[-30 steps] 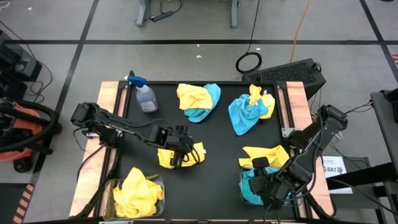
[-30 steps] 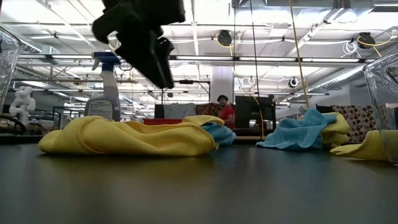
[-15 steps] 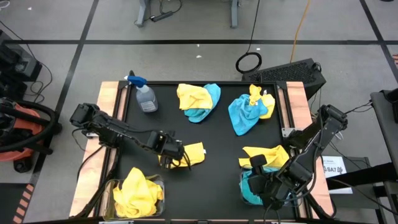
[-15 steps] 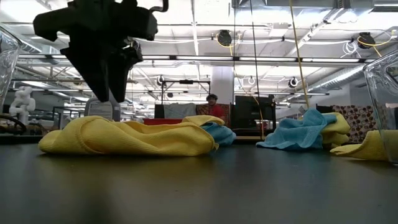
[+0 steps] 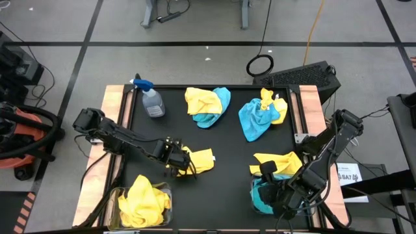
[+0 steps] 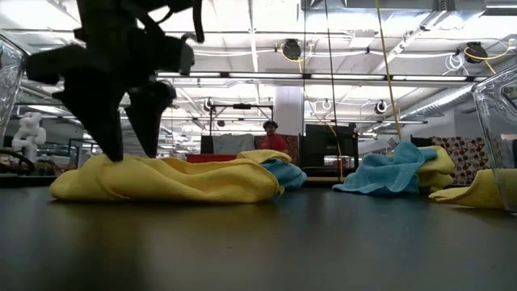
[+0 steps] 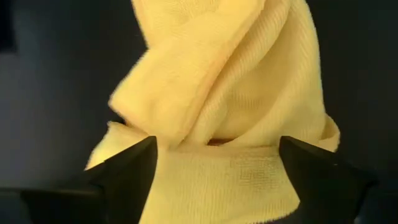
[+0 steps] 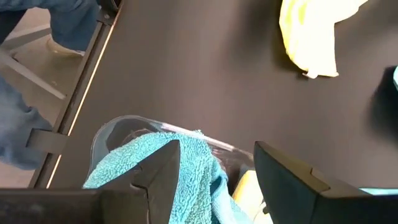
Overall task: Sort microfiber towel by color & place in baskets
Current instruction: Put the yellow towel into the left transparent bin
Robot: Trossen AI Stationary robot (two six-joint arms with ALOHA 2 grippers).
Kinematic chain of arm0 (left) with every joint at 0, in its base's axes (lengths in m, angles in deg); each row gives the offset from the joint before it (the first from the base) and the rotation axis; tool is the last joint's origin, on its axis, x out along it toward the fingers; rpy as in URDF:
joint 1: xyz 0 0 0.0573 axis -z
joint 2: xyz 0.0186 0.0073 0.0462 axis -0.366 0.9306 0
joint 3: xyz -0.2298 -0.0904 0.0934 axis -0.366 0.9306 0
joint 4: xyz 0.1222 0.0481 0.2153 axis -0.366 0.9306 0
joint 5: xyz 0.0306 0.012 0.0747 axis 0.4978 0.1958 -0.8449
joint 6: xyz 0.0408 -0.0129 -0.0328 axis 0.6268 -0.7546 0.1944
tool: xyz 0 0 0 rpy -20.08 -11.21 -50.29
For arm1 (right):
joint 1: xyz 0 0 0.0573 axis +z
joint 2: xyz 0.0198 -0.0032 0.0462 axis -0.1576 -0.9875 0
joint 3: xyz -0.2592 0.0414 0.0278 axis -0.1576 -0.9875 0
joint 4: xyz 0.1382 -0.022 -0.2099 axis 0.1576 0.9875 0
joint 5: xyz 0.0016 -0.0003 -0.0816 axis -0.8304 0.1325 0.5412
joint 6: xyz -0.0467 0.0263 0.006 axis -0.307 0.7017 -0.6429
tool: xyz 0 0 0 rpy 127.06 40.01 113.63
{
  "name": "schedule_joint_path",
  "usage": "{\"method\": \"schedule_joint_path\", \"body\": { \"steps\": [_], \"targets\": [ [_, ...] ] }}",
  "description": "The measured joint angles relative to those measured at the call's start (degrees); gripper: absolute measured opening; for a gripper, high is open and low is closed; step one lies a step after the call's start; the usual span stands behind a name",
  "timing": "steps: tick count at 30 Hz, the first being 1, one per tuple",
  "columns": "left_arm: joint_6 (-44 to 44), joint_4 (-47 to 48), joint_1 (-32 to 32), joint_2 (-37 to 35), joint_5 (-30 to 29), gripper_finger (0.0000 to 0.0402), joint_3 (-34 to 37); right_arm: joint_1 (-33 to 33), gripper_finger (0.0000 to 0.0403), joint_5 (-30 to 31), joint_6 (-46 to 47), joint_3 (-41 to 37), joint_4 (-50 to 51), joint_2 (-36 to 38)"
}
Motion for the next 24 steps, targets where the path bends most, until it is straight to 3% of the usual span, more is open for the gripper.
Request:
{"method": "schedule_joint_path", "body": {
  "steps": [4,15,20,24],
  "targets": [
    [-0.02,-5.16,-1.22,0.0,1.59,0.0365,2.54,0.0,0.0198,0.0,-1.04,0.01,-0.84,0.0],
    [0.28,-16.39,-5.7,0.02,7.13,0.0364,9.26,0.0,0.0198,1.16,-1.28,0.02,-3.0,0.0],
    [0.3,-19.81,-6.73,0.02,9.14,0.0321,11.94,0.0,0.0198,1.18,-1.3,0.02,-4.04,0.0],
    [0.41,-20.39,-6.79,0.0,10.29,0.0247,12.5,0.0,0.0198,1.2,-1.3,0.02,-4.33,0.0]
  ]
}}
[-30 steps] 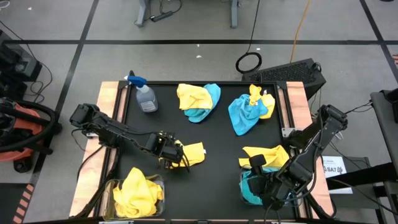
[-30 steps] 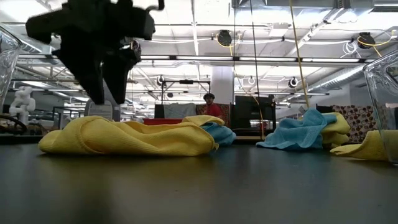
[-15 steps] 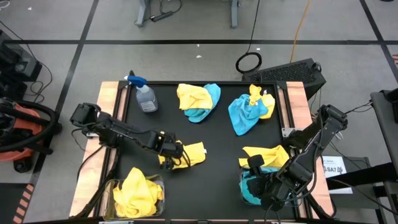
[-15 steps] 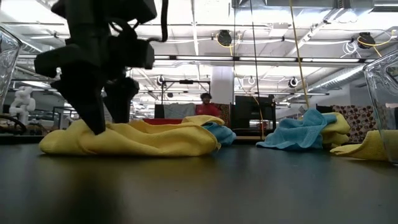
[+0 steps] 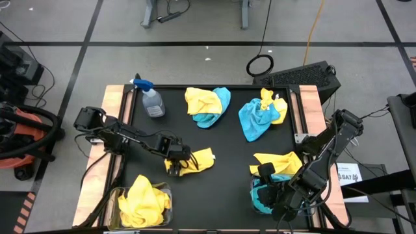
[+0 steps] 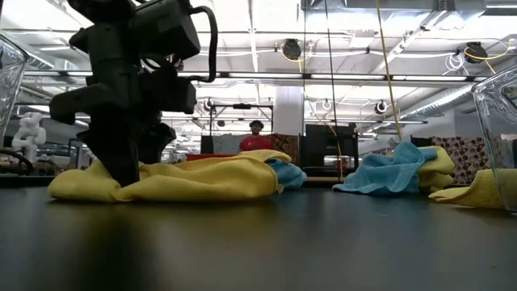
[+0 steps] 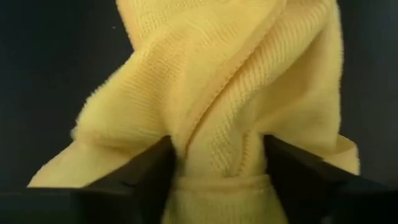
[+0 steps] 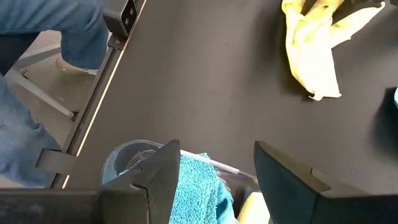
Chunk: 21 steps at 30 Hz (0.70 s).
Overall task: Sort microfiber towel by color & place in baskets
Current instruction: Put the yellow towel into the left transparent bin
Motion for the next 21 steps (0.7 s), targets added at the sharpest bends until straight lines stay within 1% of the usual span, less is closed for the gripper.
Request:
{"method": "schedule_joint_path", "body": {
  "steps": [3,7,8,9,12,15,21],
  "targets": [
    [0.26,-0.3,0.28,0.0,0.99,0.0171,0.02,0.0,0.0198,0.02,0.0,0.0,0.0,0.0],
    [1.67,-0.39,0.88,0.0,1.98,0.0056,0.02,0.0,0.0199,0.07,0.0,0.0,-0.07,0.0],
    [2.05,-0.28,1.03,0.0,1.96,0.0033,-0.1,0.0,0.0199,0.07,0.0,0.0,-0.21,0.0],
    [2.29,0.03,1.14,0.0,1.94,0.0023,-0.43,0.0,0.0199,0.08,-0.02,0.0,-0.49,0.0],
    [2.53,0.87,1.81,0.04,1.94,0.0026,-2.42,-0.02,0.0199,0.09,-0.44,0.0,-1.37,0.0],
    [2.92,1.91,3.05,-0.64,1.84,0.0026,-6.35,-0.09,0.0199,0.72,-1.65,0.0,-1.98,0.0],
    [3.98,11.33,7.36,-2.76,-1.34,0.0025,-15.24,-0.15,0.0199,3.0,-4.78,0.0,-3.37,0.0]
  ]
}}
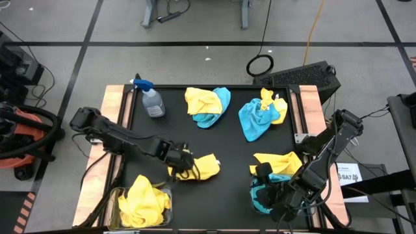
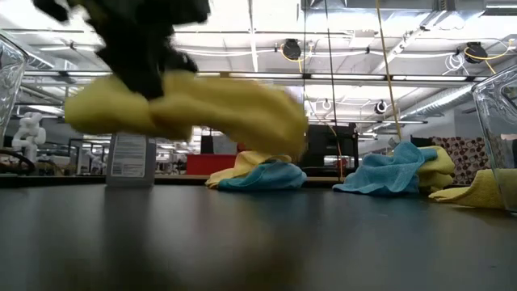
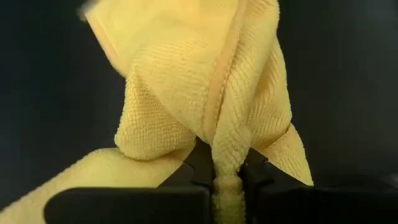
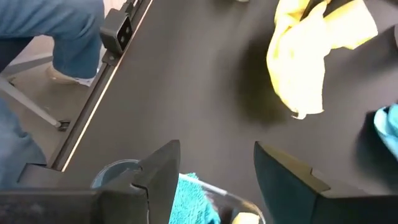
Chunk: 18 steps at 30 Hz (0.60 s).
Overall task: Sort microfiber towel by color & place in baskets
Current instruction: Put the yellow towel into the left transparent bin
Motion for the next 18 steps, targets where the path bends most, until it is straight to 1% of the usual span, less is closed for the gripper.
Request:
{"method": "schedule_joint_path", "body": {
  "steps": [4,8,14,18],
  "targets": [
    [-3.0,11.14,4.0,-1.63,-0.86,0.0025,-5.98,-0.42,0.0199,0.2,-3.29,0.0,-1.36,0.0],
    [-9.44,18.98,9.16,-3.7,-1.18,0.0025,-10.45,-1.3,0.0199,2.0,-7.01,0.0,-2.12,0.0],
    [-21.68,22.22,17.6,-6.55,-1.28,0.0025,-14.51,-2.9,0.0199,3.12,-13.46,0.0,-4.68,0.0],
    [-31.08,22.33,23.32,-7.59,-1.62,0.0025,-15.01,-4.24,0.0199,3.08,-17.19,0.0,-6.19,0.0]
  ]
}}
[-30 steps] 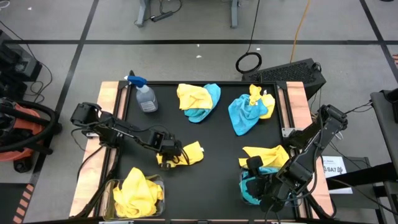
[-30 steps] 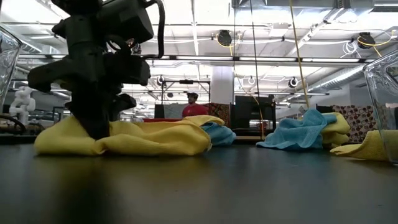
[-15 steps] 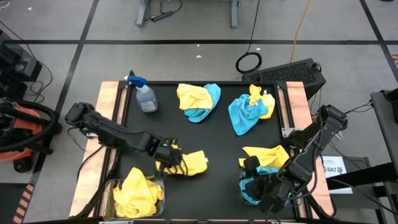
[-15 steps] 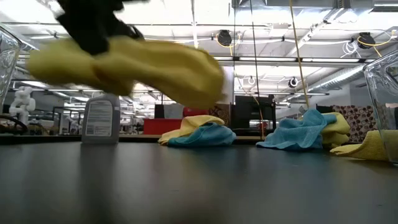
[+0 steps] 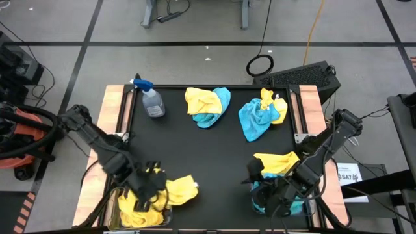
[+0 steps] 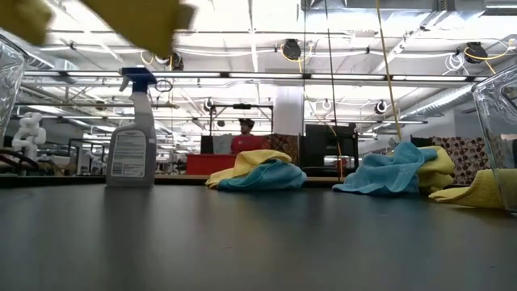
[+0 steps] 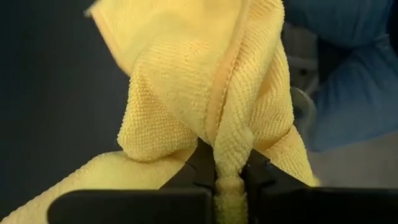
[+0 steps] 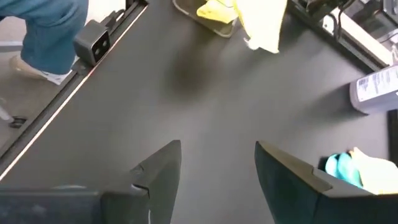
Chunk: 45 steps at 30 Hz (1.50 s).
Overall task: Sort microfiber towel by color & place in baskets
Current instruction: Put the yellow towel into the left transparent bin
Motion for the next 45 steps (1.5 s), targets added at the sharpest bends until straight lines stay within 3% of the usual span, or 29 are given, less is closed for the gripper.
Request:
{"method": "schedule_joint_path", "body": {
  "steps": [4,11,19,29,45],
  "targets": [
    [-9.68,2.0,5.44,0.02,-0.46,0.0025,0.27,-1.26,0.0199,0.0,-3.05,0.0,-1.65,0.0],
    [-23.23,2.62,14.22,0.56,-6.31,0.0025,1.38,-2.89,0.0199,-0.28,-5.98,0.0,-3.58,0.0],
    [-33.02,3.38,23.76,4.21,-10.46,0.0025,2.1,-3.58,0.0199,-0.56,-7.01,0.0,-5.13,0.0],
    [-33.11,7.34,25.27,12.81,-11.17,0.0037,2.14,-3.56,0.0199,-0.55,-6.95,0.0,-5.52,-0.02],
    [-32.96,4.77,25.27,21.32,-11.19,0.0042,2.13,-3.56,0.0199,-0.55,-6.92,0.0,-5.44,-0.02]
  ]
}}
